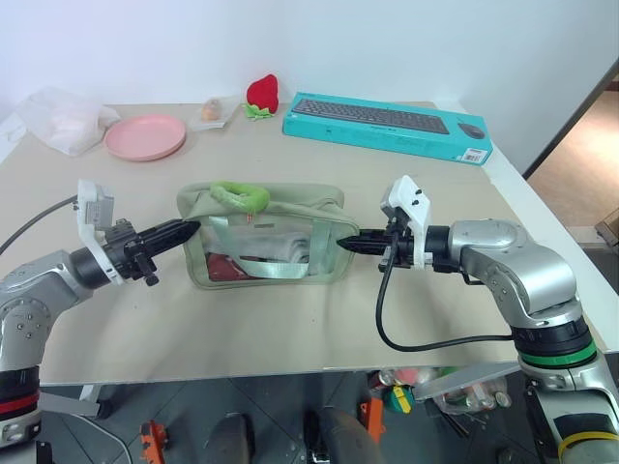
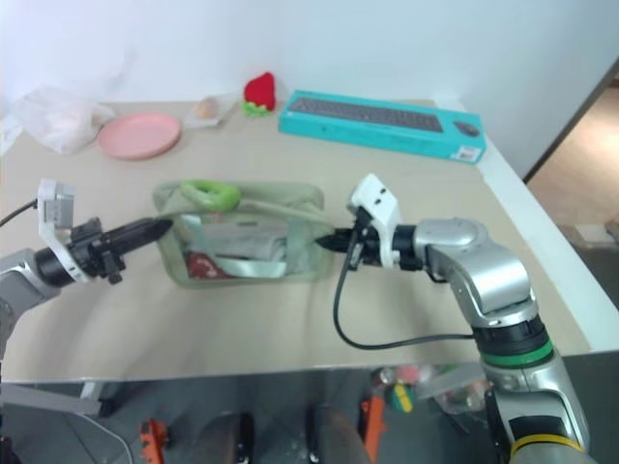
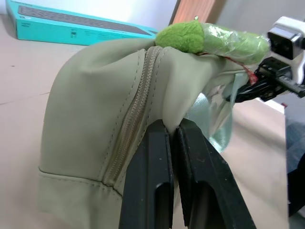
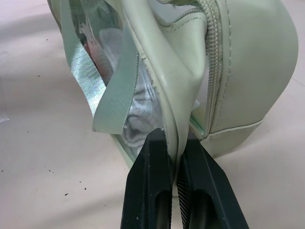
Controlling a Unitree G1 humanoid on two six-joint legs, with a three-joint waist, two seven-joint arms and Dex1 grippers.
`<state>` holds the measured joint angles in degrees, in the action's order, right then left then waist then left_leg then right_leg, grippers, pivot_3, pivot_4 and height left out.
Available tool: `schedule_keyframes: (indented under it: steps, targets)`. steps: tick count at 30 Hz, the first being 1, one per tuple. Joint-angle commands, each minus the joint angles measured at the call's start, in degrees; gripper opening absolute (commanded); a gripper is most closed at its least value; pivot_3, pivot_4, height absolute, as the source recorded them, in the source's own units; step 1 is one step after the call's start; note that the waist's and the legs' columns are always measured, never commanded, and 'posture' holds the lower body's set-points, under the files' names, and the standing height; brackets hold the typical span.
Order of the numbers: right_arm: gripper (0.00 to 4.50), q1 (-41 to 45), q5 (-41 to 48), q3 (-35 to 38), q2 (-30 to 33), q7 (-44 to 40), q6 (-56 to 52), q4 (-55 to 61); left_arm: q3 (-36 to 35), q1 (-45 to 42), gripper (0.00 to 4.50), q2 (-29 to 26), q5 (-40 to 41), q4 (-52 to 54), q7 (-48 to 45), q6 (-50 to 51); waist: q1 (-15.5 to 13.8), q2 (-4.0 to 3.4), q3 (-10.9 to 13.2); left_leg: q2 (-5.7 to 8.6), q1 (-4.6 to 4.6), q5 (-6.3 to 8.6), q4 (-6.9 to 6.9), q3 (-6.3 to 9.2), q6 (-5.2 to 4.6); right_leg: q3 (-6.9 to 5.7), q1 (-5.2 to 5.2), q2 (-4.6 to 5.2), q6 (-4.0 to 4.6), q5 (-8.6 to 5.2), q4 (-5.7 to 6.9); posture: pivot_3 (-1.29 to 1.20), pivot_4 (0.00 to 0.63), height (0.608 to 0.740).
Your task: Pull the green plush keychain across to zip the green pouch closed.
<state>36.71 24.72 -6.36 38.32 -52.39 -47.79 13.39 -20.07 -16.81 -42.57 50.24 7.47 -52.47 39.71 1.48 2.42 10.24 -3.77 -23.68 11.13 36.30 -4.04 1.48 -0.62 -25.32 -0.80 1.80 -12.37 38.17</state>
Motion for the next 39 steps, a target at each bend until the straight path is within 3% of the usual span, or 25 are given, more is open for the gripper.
schedule_keyframes:
  steps: [1,6,10,13,18,22,26,39]
  targets:
    - [1.79,0.52,1.20,1.72,0.64,0.14,-0.36,1.61,0.04,-0.15,0.00,0.31,-1.07,2.66,0.16,-2.00,-0.01,0.00,0.00,0.00,0.00,0.00,0.00,0.00,0.00,0.00,0.00,0.00,0.00,0.00,0.00,0.00,0.150,0.740]
    - [3.53,1.74,6.96,9.86,1.94,-0.56,-1.19,2.02,0.55,0.36,0.00,0.80,-1.60,3.92,-0.24,-2.15,-0.31,0.00,0.00,0.08,-0.06,0.00,0.00,0.01,0.00,0.00,-0.02,0.06,-0.05,-0.02,0.00,0.00,0.150,0.740]
    - [3.53,7.72,19.10,20.22,1.14,-1.19,-2.52,3.86,1.01,0.50,0.00,1.46,-1.80,4.61,-0.12,-2.23,-0.32,-0.05,0.06,0.13,-0.09,0.00,0.02,0.03,0.00,0.00,-0.02,0.06,-0.11,-0.01,-0.02,0.00,0.150,0.740]
    - [3.53,13.96,22.92,19.63,-2.48,1.74,-2.50,4.95,1.84,0.11,0.00,1.90,-2.23,4.42,-0.24,-2.38,-0.17,-0.14,0.09,0.12,-0.05,0.00,0.04,-0.07,-0.01,0.12,-0.03,0.06,-0.18,0.04,-0.01,0.00,0.150,0.740]
    - [3.53,15.62,11.91,3.84,-0.84,0.36,2.08,7.94,3.02,-0.29,0.00,2.06,-2.97,4.31,-0.67,-2.98,-0.53,0.16,-0.09,0.05,0.00,0.00,0.02,0.04,-0.01,-0.08,0.12,0.05,-0.06,-0.05,-0.01,0.00,0.150,0.740]
    - [3.53,15.69,6.61,-2.63,0.16,-1.89,6.05,8.21,3.27,-0.41,0.00,2.12,-3.15,4.20,-0.80,-3.12,-0.54,0.15,-0.09,0.15,-0.18,-0.02,0.09,0.07,-0.04,0.05,0.01,0.19,-0.25,-0.02,-0.02,0.00,0.150,0.740]
    - [3.53,18.83,-6.14,-12.03,-1.41,-0.05,13.33,3.14,3.09,-0.02,0.00,2.39,-2.90,4.62,-0.64,-3.14,-0.44,0.15,-0.09,0.26,-0.29,0.10,0.21,0.00,-0.24,0.15,-0.02,0.24,-0.47,-0.06,-0.06,0.00,0.150,0.740]
    - [3.53,21.66,-6.63,-9.98,-8.81,-2.05,14.58,-2.54,3.70,0.04,0.00,3.67,-3.00,5.04,-0.14,-3.32,-0.61,0.15,-0.09,0.26,-0.37,0.10,0.25,0.10,-0.24,0.06,-0.03,0.29,-0.46,-0.05,-0.06,0.00,0.150,0.740]
